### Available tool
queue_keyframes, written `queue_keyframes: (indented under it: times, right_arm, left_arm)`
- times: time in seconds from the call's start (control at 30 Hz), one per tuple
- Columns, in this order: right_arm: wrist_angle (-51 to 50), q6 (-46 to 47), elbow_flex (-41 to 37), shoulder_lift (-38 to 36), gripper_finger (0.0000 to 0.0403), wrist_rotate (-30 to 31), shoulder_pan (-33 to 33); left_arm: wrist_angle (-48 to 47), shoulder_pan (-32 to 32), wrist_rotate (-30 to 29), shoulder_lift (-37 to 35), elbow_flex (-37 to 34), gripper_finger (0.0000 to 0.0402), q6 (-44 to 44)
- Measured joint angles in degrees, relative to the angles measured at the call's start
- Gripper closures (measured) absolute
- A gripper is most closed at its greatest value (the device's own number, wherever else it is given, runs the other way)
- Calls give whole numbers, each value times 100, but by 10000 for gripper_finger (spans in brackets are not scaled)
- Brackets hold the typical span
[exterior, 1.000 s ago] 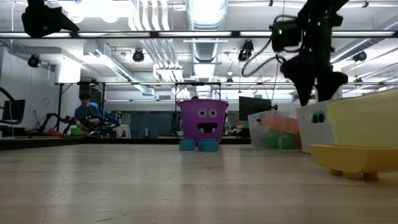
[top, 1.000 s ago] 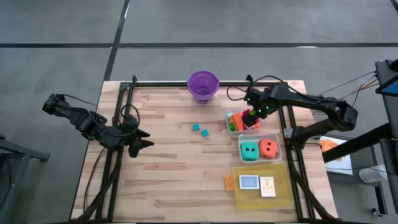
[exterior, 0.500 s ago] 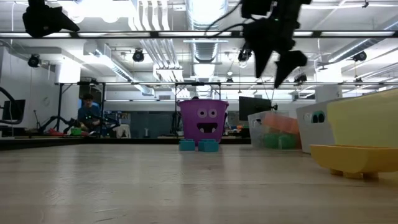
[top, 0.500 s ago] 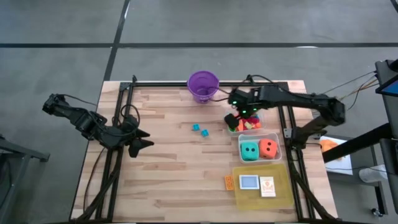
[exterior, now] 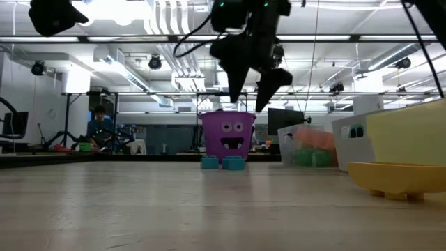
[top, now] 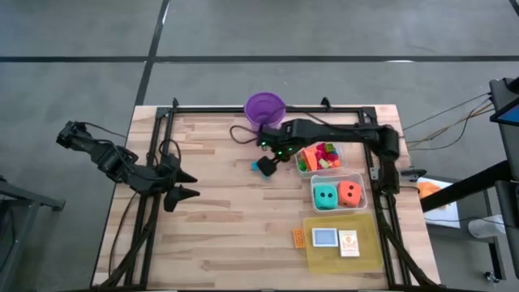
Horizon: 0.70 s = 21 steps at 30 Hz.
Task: Pick & Place Toys
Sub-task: Put the blue game piece into the transparent bin
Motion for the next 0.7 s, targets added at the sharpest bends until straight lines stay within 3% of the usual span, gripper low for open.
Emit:
queue_keyframes:
  times: [0.37, 0.7]
  right_arm:
    - [-447, 6, 1073, 1475, 61, 8, 175]
    - [-530, -14, 1140, 1938, 61, 139, 162]
  left_arm:
    - [-61, 0, 291, 0, 0, 131, -17]
    - [-181, 0, 397, 2, 0, 131, -111]
